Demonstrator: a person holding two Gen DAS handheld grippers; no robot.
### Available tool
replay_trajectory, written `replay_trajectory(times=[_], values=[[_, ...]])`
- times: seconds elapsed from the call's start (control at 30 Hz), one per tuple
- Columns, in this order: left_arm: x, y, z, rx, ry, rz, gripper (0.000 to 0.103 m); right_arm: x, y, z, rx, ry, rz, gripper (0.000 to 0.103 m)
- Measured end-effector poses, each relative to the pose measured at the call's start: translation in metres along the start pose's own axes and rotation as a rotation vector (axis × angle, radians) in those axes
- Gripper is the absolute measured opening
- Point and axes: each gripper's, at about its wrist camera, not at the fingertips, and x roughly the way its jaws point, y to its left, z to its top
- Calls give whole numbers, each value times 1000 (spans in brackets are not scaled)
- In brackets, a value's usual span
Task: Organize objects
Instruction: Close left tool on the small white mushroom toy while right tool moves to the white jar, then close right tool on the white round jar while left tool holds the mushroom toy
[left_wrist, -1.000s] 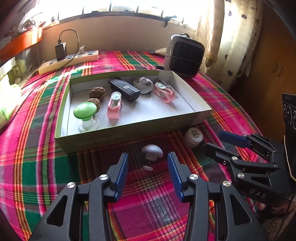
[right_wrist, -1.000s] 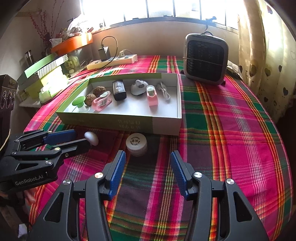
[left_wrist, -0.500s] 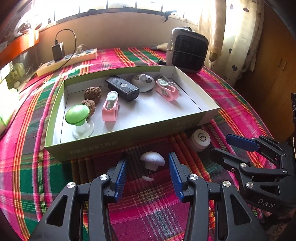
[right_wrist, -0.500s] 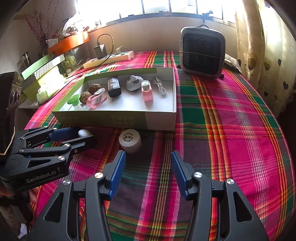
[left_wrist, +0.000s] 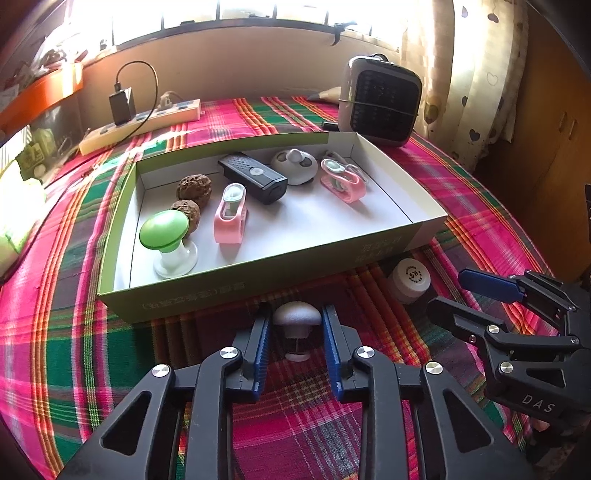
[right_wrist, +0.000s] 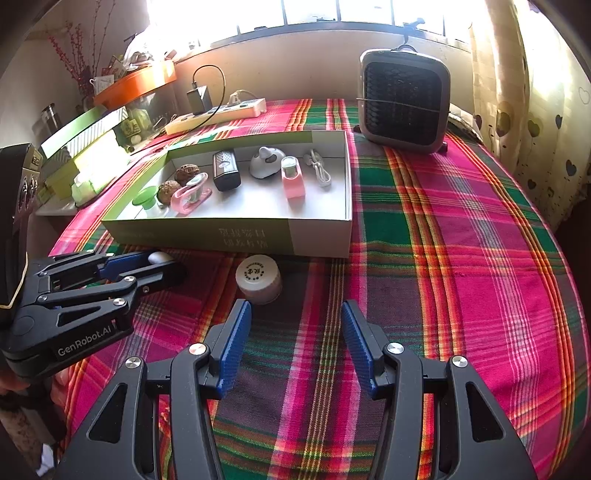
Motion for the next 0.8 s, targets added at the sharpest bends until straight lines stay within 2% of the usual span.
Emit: replay_trajectory(times=[0.8], values=[[-4,14,-5,-38,-15,-14,24,17,21,13,-45,31,3,52]])
